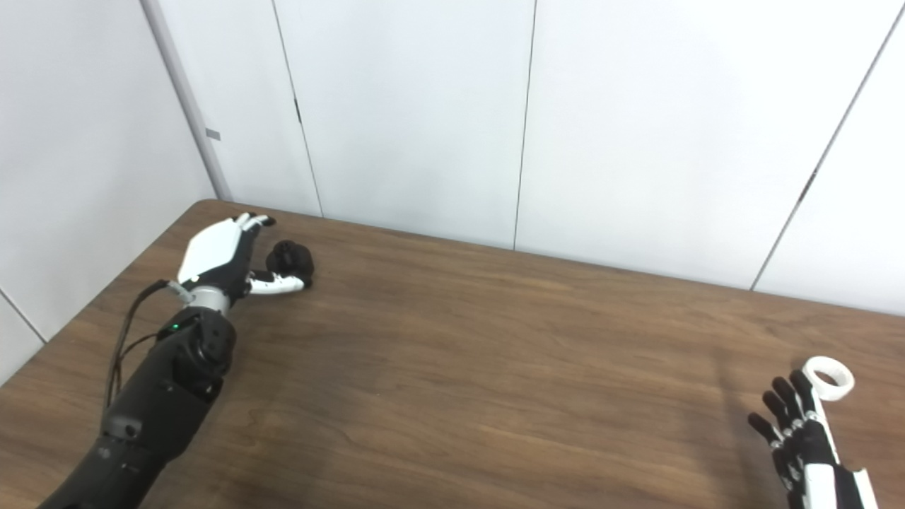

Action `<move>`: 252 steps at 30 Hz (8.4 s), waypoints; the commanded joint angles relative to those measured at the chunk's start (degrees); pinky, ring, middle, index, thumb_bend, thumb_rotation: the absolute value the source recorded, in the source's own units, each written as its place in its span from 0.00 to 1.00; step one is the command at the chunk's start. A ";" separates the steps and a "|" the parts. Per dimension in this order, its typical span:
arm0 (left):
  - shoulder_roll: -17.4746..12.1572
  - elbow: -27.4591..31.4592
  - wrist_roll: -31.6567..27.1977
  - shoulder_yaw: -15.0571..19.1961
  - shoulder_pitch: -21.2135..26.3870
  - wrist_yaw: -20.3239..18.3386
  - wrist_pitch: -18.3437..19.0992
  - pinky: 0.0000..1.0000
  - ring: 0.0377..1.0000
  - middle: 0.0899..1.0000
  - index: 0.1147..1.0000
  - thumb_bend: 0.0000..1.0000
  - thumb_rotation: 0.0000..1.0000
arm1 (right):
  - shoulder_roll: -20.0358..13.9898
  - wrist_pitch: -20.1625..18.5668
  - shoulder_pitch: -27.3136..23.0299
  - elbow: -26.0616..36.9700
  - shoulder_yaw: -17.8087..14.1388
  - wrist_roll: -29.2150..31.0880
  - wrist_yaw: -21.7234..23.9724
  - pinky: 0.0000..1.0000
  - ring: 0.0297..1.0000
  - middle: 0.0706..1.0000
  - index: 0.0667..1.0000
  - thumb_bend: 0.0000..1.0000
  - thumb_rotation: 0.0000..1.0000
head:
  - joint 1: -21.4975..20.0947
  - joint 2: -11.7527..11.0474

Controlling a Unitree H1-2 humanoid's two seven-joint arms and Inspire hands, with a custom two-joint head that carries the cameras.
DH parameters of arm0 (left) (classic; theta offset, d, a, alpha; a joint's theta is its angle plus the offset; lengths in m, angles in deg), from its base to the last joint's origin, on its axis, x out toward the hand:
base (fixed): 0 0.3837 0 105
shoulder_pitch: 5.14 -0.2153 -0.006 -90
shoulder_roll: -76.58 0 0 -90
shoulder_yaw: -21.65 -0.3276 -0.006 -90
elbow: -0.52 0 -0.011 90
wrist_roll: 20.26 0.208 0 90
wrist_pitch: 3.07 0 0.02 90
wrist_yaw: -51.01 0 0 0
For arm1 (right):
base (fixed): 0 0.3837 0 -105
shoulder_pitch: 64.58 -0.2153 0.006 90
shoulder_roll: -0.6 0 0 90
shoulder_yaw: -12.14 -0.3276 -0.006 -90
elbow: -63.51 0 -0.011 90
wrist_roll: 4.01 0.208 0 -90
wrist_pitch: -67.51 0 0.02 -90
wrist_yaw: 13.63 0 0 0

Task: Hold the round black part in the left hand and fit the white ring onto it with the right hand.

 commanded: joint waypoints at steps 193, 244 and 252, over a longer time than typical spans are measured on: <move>16.02 29.11 22.42 -25.68 -22.73 -15.45 -13.97 0.93 0.86 0.75 0.42 0.52 0.05 | 9.47 -9.06 5.33 8.09 5.89 -12.66 -6.59 0.90 0.91 0.90 0.95 0.57 1.00 | -21.10 15.16; 18.30 20.85 15.10 -24.04 -29.32 -5.99 -14.96 0.95 0.87 0.76 0.42 0.52 0.05 | 4.97 -13.61 3.50 13.85 4.97 -13.25 -7.76 0.93 0.94 0.93 0.94 0.50 1.00 | -26.32 17.05; 18.33 20.39 14.13 -23.93 -29.79 -5.52 -14.89 0.95 0.88 0.76 0.42 0.52 0.05 | 1.58 -18.75 1.11 17.95 2.01 -15.59 -8.22 0.90 0.92 0.93 0.92 0.52 0.85 | -28.49 16.34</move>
